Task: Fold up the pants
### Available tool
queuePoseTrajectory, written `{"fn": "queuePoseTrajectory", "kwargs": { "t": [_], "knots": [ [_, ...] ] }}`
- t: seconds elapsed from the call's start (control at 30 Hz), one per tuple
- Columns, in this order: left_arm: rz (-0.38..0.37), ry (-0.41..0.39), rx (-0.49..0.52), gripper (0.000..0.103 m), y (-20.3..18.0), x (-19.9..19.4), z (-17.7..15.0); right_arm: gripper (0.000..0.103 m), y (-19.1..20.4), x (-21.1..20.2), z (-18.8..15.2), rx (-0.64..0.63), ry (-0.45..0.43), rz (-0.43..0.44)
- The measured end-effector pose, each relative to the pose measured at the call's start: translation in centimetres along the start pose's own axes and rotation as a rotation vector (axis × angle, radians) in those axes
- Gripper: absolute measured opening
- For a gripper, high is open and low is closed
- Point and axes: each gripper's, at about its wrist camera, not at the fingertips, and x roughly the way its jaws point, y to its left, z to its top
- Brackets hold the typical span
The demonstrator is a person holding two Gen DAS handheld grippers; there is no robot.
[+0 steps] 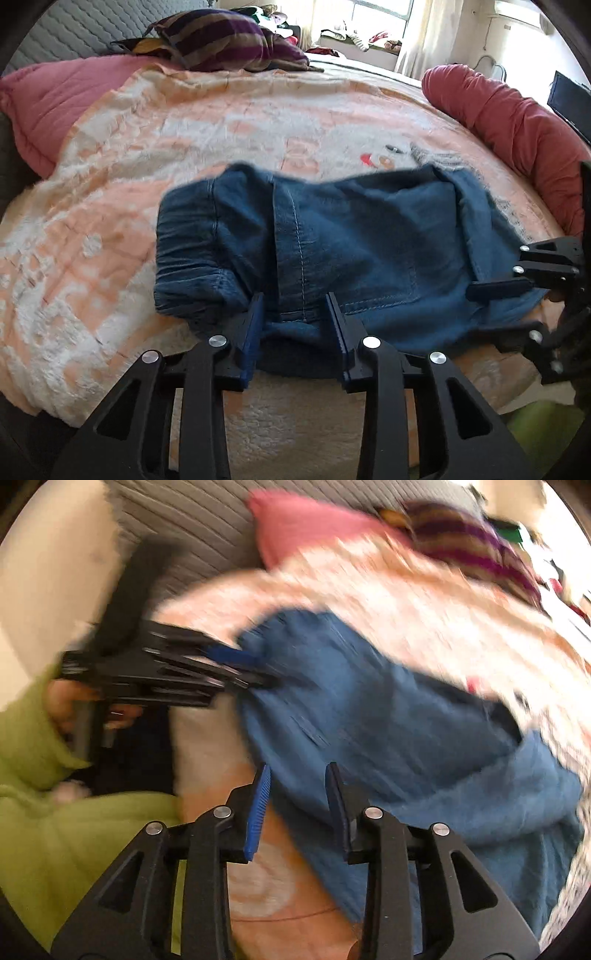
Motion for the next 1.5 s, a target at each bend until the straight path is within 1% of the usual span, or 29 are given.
{"fn": "queuePoseTrajectory", "kwargs": {
  "t": [0.03,0.07,0.13,0.2,0.27,0.33,0.37,0.4,0.43,0.5,0.57,0.6,0.67,0.73,0.77,0.83,0.9,0.93,1.03,1.13,1.17,1.2,1.23,1.27,1.37,1.4,1.5],
  "knots": [
    [-0.004,-0.003,0.002,0.032,-0.1,0.1,-0.1,0.028,-0.3,0.5,-0.1,0.021,0.017,0.007],
    [-0.003,-0.006,0.008,0.032,0.0,-0.1,-0.1,0.029,-0.5,0.5,-0.3,0.037,0.009,0.02],
    [0.001,-0.014,0.011,0.032,0.1,-0.3,-0.1,0.033,-0.5,-0.2,-0.1,0.038,-0.006,0.036],
    [-0.012,-0.026,-0.006,0.033,0.2,-0.7,0.1,0.04,-0.9,-1.9,0.2,0.026,-0.053,0.012],
    [-0.039,-0.057,-0.037,0.033,0.6,-1.8,0.4,0.043,-1.8,-3.5,0.3,0.034,-0.096,-0.017],
    [-0.03,-0.098,-0.038,0.034,0.4,-3.2,0.9,0.047,-3.5,-5.0,0.5,0.063,-0.137,-0.061],
    [-0.028,-0.12,-0.037,0.037,0.2,-4.0,1.3,0.05,-4.5,-5.8,0.7,0.08,-0.157,-0.091],
    [-0.034,-0.137,-0.038,0.043,-0.1,-4.6,1.6,0.052,-5.7,-6.4,1.0,0.097,-0.172,-0.13],
    [-0.042,-0.15,-0.031,0.046,-0.7,-5.2,1.9,0.054,-6.5,-6.9,1.2,0.109,-0.178,-0.155],
    [-0.054,-0.167,-0.012,0.049,-2.0,-5.7,2.6,0.06,-9.5,-7.7,1.9,0.152,-0.187,-0.221],
    [-0.084,-0.164,0.004,0.054,-3.4,-5.7,3.3,0.062,-12.1,-7.7,2.7,0.197,-0.18,-0.268],
    [-0.102,-0.16,0.006,0.058,-4.2,-5.5,3.6,0.065,-13.3,-7.5,3.1,0.211,-0.176,-0.276],
    [-0.155,-0.123,0.015,0.059,-6.0,-4.2,4.2,0.068,-16.3,-6.7,4.3,0.259,-0.135,-0.318],
    [-0.204,-0.073,0.037,0.059,-8.1,-2.2,4.9,0.068,-18.4,-5.7,5.1,0.284,-0.12,-0.305],
    [-0.22,-0.057,0.046,0.059,-8.8,-1.6,5.1,0.068,-19.5,-5.3,5.6,0.305,-0.109,-0.318],
    [-0.265,-0.011,0.068,0.059,-10.8,0.3,5.6,0.068,-21.4,-4.1,6.5,0.323,-0.075,-0.315],
    [-0.293,0.038,0.087,0.057,-12.4,2.1,5.8,0.068,-23.0,-2.6,7.4,0.345,-0.048,-0.309],
    [-0.304,0.058,0.093,0.057,-12.8,2.9,5.8,0.068,-23.2,-2.1,7.5,0.345,-0.04,-0.302],
    [-0.315,0.127,0.1,0.057,-14.2,5.9,5.7,0.068,-24.1,-0.4,8.1,0.356,-0.003,-0.321],
    [-0.318,0.151,0.091,0.057,-14.9,7.5,5.5,0.068,-25.2,1.3,8.5,0.381,0.043,-0.365],
    [-0.315,0.151,0.095,0.057,-15.0,7.7,5.5,0.066,-25.6,1.9,8.3,0.389,0.058,-0.385],
    [-0.308,0.147,0.111,0.053,-15.2,7.8,5.5,0.053,-25.9,2.3,8.2,0.388,0.064,-0.389],
    [-0.299,0.142,0.124,0.049,-15.3,8.1,5.6,0.042,-26.0,2.5,8.0,0.386,0.067,-0.385],
    [-0.292,0.139,0.135,0.042,-15.4,8.1,5.5,0.029,-26.2,2.5,7.6,0.392,0.054,-0.37],
    [-0.307,0.14,0.131,0.028,-15.0,8.2,5.4,0.013,-26.0,0.6,6.5,0.405,-0.026,-0.343],
    [-0.311,0.139,0.131,0.025,-15.0,8.2,5.5,0.01,-25.8,-0.7,6.1,0.411,-0.063,-0.336],
    [-0.332,0.128,0.139,0.017,-14.8,7.8,5.3,0.009,-25.0,-4.8,4.2,0.446,-0.153,-0.319]
  ]
}}
